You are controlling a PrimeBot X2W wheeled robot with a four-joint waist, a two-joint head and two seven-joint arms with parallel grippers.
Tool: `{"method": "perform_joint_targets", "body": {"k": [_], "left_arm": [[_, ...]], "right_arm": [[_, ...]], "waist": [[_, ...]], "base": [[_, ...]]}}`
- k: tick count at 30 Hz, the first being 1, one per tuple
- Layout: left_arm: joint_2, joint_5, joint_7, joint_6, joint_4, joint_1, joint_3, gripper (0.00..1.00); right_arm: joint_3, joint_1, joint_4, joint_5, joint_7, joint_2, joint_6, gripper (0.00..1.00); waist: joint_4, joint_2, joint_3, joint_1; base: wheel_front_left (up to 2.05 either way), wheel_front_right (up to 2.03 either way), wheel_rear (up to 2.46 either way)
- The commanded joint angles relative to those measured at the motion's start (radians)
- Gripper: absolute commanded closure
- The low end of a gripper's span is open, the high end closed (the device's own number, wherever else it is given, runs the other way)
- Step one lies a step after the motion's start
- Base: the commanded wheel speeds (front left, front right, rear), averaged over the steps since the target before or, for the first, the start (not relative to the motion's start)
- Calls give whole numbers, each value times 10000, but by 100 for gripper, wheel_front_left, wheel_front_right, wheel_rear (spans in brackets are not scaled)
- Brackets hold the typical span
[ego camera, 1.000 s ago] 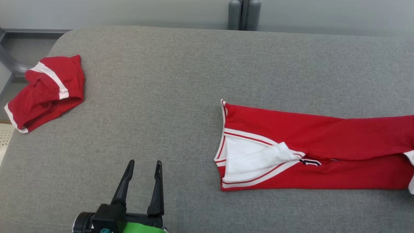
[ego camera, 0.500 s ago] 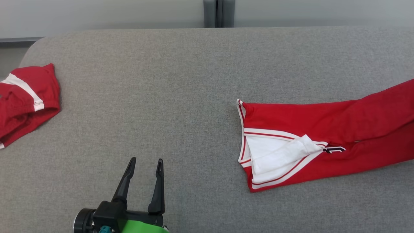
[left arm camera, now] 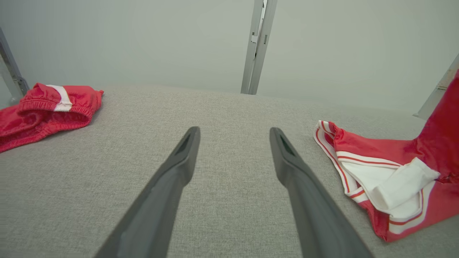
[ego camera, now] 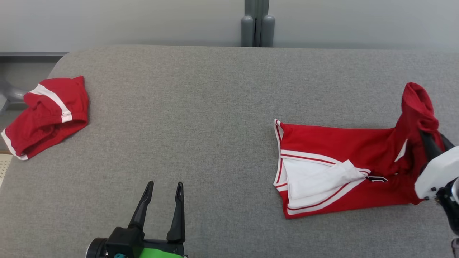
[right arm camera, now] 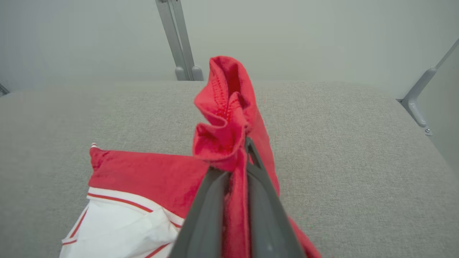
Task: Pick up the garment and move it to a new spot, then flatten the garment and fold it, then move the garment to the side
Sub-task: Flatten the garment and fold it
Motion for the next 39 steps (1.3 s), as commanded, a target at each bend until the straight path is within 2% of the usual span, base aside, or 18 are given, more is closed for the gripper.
{"method": "perform_joint_targets", "body": {"k": [1, 5, 10, 18, 23, 26, 27, 28, 31, 36, 39], "left_arm": [[11, -45, -30, 17, -38, 99, 9, 0], [11, -28, -30, -30, -124, 65, -12, 0], [11, -26, -30, -52, -178, 11, -56, 0], [11, -155, -30, -82, -134, -171, -193, 0], [13, -219, -30, -121, -54, -315, -334, 0], [13, -249, -30, -165, 134, -327, -405, 0], [13, -245, -31, -176, 222, -344, -423, 0], [13, -274, -30, -186, 329, -349, -450, 0], [11, -320, -31, -197, 496, -384, -489, 0], [13, -426, -30, -97, 474, -362, -420, 0], [13, -443, -30, 33, 307, -256, -317, 0]], "right_arm": [[125, 235, -459, -119, 176, 305, -7, 100], [530, 540, -1322, -172, 435, 1307, -7, 100], [977, 631, -1218, -24, 329, 2032, -7, 100], [1712, 311, -295, 315, -49, 2378, -7, 100], [2311, 81, 513, 14, -190, 2407, -7, 100], [2487, -49, 935, -44, -371, 2405, -5, 78], [2571, -63, 1055, 16, -406, 2413, -5, 56], [2603, -100, 1128, 69, -453, 2415, -5, 0], [2582, -128, 1118, 112, -619, 2402, -5, 0], [2354, 55, 299, 420, -1264, 2394, -5, 0], [1979, 265, -195, 128, -1789, 2110, -10, 0]], "waist": [[140, 0, -69, 0], [291, 0, -41, 0], [436, 0, 36, 0], [660, 0, 228, 0], [800, 0, 315, 0], [878, 0, 324, 0], [900, 0, 323, 0], [919, 0, 327, 0], [945, 0, 317, 0], [856, 0, 159, 0], [708, 0, -11, 0]], "base": [[0, 0, 0], [0, 0, 0], [0, 0, 0], [0, 0, 0], [0, 0, 0], [0, 0, 0], [0, 0, 0], [0, 0, 0], [0, 0, 0], [0, 0, 0], [0, 0, 0]]}}
